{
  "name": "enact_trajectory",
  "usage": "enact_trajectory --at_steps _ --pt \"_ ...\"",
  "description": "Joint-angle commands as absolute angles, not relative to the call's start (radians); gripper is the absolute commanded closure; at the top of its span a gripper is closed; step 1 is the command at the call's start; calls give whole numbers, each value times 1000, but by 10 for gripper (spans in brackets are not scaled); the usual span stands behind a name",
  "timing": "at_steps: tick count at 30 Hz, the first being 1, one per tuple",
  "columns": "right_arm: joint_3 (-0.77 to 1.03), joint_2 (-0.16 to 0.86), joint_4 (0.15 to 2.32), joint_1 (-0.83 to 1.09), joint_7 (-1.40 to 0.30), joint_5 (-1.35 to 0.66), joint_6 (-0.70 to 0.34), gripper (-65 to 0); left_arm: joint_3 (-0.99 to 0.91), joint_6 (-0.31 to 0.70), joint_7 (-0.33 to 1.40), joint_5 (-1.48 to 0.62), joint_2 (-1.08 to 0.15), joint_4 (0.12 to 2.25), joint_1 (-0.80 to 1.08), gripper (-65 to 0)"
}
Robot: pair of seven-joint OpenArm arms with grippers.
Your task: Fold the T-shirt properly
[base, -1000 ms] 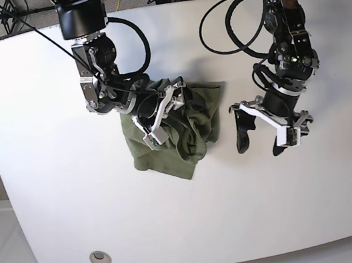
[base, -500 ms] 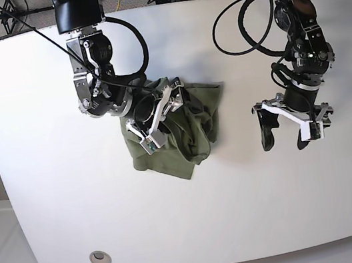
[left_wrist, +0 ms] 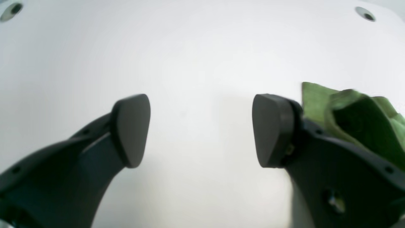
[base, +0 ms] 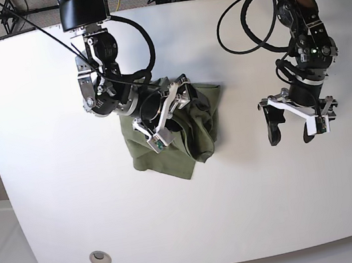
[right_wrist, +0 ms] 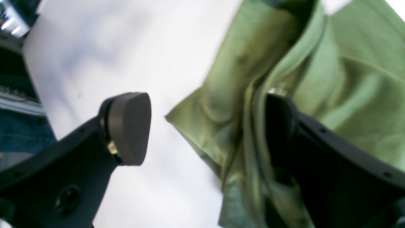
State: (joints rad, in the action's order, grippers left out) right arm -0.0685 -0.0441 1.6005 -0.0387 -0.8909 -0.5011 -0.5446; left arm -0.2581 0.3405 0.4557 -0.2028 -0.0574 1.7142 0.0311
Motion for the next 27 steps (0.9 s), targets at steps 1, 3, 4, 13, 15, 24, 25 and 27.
enact_trajectory --at_steps 1,3,4,13,15,24,25,27 --pt "-108 -50 1621 -51 -871 -522 -552 -506 -260 340 429 -214 -65 1732 16 -479" --pt "-145 -50 1621 -51 -871 -522 -550 -506 -260 340 429 -214 -65 1732 16 -479" --pt "-159 -50 1623 -51 -871 -522 -549 -506 -260 340 429 -214 -65 1732 16 -479" --pt "-265 -85 1623 -51 -871 -522 -545 -506 -260 340 429 -216 -84 1733 16 -479" --pt "-274 -91 1623 -51 -871 -522 -545 -506 -260 340 429 -216 -84 1733 16 -479" --pt "-291 -119 1633 -76 -871 -522 -545 -506 -262 340 429 -217 -99 1736 16 -479" --pt "-291 -117 1638 -82 -871 -522 -545 -506 -262 340 429 -219 -102 1736 16 -479" --pt "-289 -114 1649 -90 -871 -522 -545 -506 -262 340 429 -219 -102 1736 16 -479"
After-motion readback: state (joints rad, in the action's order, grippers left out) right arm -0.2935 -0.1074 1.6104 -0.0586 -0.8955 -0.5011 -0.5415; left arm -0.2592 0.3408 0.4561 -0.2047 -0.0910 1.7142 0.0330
